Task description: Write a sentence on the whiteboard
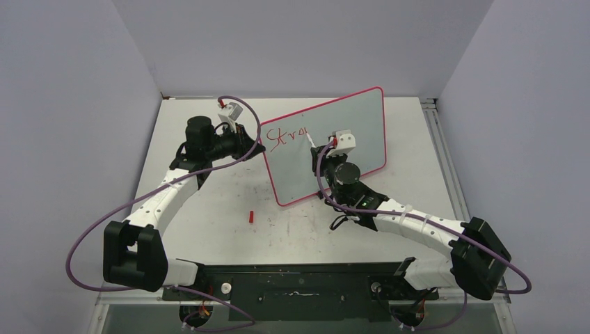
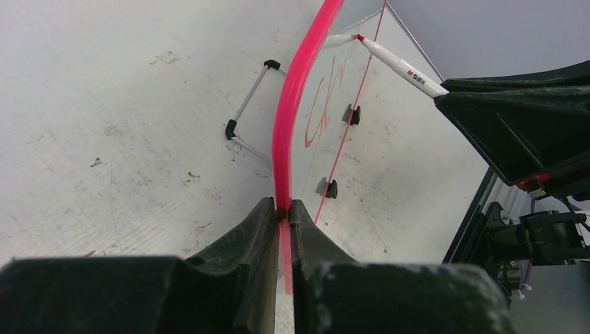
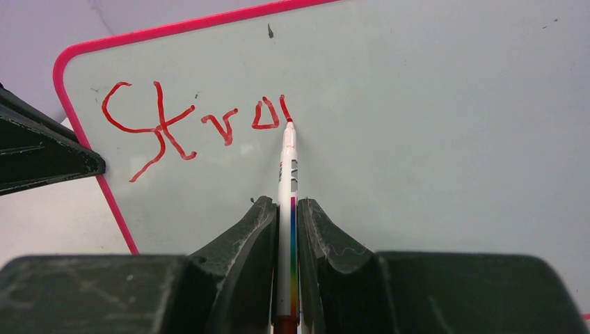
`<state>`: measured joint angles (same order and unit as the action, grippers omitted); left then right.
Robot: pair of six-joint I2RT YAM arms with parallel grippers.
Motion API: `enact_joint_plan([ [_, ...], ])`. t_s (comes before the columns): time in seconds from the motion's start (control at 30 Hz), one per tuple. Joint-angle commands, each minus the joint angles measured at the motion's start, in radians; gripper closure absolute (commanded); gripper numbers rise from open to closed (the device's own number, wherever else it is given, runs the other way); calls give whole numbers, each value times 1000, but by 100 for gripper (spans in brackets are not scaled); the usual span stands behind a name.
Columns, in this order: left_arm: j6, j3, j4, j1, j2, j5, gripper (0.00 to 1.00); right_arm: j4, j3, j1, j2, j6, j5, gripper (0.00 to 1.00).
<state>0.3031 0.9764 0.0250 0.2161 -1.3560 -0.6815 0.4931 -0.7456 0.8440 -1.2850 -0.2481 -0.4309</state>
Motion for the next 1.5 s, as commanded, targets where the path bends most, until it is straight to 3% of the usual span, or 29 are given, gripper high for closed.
enact_joint_plan([
  [0.0, -2, 14, 23, 0, 46, -28, 100, 48, -13, -4, 10, 10, -8, 95],
  [1.47, -4, 17, 21, 2, 42, -29, 100, 100, -63, -21, -26, 57, -47, 95],
])
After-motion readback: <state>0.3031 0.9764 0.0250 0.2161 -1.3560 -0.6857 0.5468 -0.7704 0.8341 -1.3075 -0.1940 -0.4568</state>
